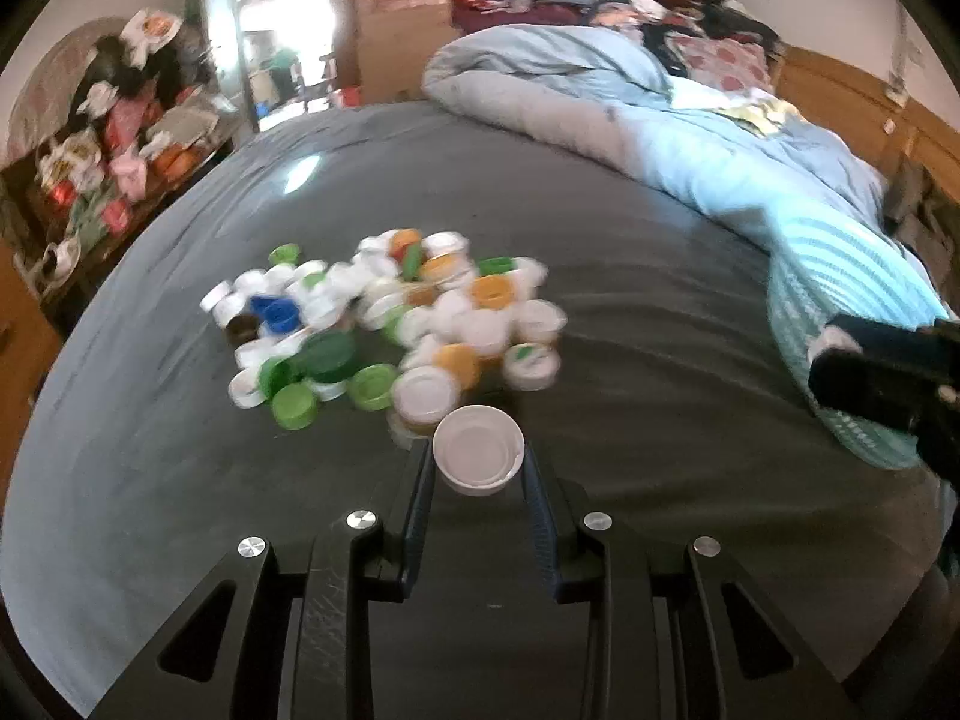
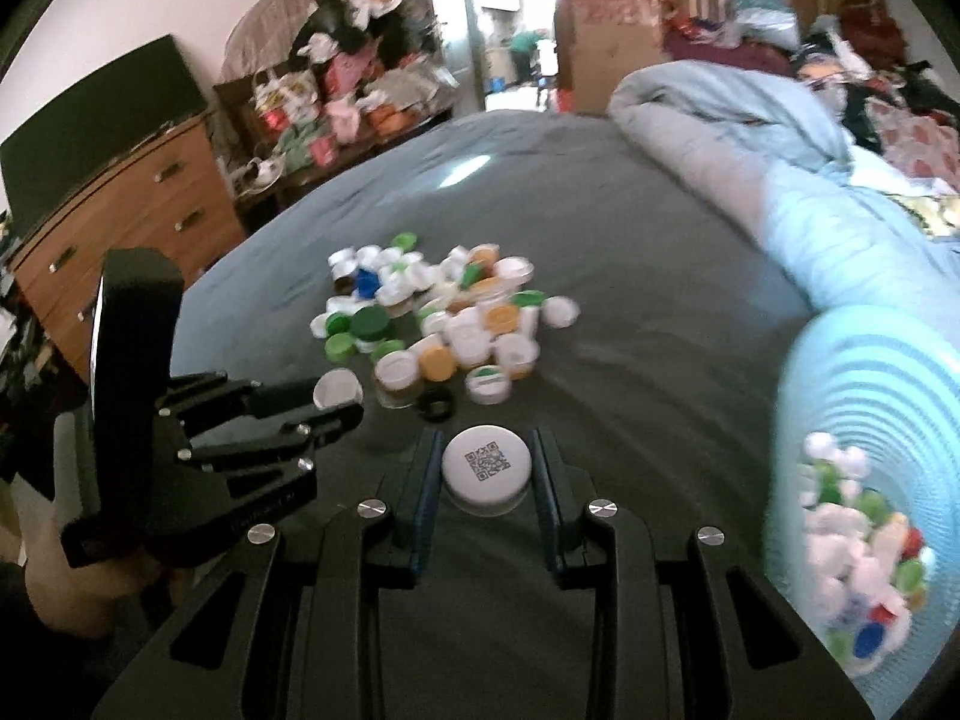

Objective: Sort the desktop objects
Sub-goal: 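Carry both held caps over the light-blue basket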

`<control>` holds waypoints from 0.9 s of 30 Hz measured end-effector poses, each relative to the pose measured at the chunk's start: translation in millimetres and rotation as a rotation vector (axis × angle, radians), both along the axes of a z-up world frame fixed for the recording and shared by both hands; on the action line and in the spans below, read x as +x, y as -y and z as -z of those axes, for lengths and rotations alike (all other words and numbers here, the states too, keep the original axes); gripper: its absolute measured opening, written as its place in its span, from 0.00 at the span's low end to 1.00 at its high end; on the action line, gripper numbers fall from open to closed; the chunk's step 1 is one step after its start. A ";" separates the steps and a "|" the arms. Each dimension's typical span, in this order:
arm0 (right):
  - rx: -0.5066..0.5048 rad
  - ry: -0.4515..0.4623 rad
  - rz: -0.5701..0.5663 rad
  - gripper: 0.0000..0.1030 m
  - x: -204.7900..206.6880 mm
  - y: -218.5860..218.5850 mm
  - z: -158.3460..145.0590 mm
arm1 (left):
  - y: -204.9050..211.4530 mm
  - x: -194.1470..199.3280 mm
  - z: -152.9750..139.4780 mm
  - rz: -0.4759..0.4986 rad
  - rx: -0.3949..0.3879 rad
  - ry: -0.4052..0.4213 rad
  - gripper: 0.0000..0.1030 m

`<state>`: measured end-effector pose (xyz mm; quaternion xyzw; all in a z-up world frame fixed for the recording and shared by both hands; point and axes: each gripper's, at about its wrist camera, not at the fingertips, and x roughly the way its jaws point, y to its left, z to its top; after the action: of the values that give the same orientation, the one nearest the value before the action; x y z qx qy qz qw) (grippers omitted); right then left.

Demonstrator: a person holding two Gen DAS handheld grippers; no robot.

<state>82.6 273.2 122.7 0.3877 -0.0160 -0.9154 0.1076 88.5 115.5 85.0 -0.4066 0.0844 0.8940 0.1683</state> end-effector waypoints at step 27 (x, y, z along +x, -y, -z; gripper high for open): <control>0.008 -0.154 0.313 0.25 66.3 -153.3 -55.2 | -179.0 35.8 -82.7 0.256 -0.047 -0.121 0.31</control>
<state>148.9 426.6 177.8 0.3097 -0.0640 -0.9480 -0.0368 124.3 294.5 167.6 -0.3418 0.1664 0.8859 0.2660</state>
